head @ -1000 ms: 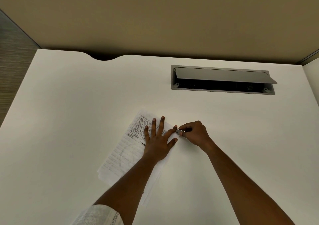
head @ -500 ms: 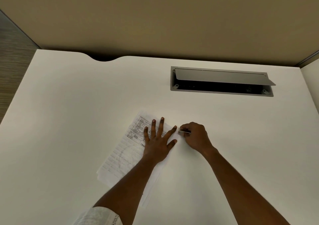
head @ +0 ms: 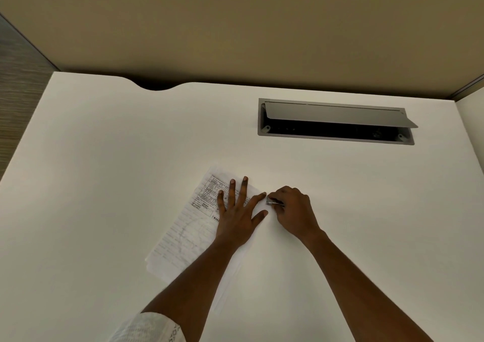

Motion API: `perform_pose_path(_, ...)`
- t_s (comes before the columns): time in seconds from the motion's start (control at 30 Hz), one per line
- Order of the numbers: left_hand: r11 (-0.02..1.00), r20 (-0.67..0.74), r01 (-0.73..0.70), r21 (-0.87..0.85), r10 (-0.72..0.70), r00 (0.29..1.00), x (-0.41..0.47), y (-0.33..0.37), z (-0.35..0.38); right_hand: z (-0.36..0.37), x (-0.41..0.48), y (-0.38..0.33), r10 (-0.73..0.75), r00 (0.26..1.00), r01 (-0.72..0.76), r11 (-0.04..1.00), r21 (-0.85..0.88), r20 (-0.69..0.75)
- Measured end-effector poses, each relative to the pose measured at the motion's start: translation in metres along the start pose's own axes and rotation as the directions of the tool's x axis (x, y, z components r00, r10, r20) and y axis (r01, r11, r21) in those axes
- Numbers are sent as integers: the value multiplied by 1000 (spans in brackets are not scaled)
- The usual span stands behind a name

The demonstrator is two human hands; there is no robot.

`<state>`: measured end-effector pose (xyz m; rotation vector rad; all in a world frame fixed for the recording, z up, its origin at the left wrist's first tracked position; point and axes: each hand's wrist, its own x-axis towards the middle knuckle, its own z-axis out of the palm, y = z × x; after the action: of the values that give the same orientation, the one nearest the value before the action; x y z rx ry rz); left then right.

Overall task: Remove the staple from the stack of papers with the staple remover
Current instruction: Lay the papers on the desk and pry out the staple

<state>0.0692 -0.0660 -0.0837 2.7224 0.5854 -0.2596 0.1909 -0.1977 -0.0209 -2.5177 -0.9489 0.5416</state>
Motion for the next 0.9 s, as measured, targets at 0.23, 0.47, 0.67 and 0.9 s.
perform_pose_path(0.23,1000,35,9,-15,-8,999,0,2,-5,-9,12,2,72,993,-84,988,132,92)
perform_pose_path(0.47,1000,69,19,-4,-19,997,0,3,-7,-15,26,2,138,976,-168,969,181,171)
perform_pose_path(0.67,1000,90,17,-17,-16,996,0,2,-10,-24,33,-2,226,960,-268,912,309,166)
perform_pose_path(0.9,1000,104,18,-18,-16,994,-1,3,-11,-44,42,-9,183,978,-204,939,276,100)
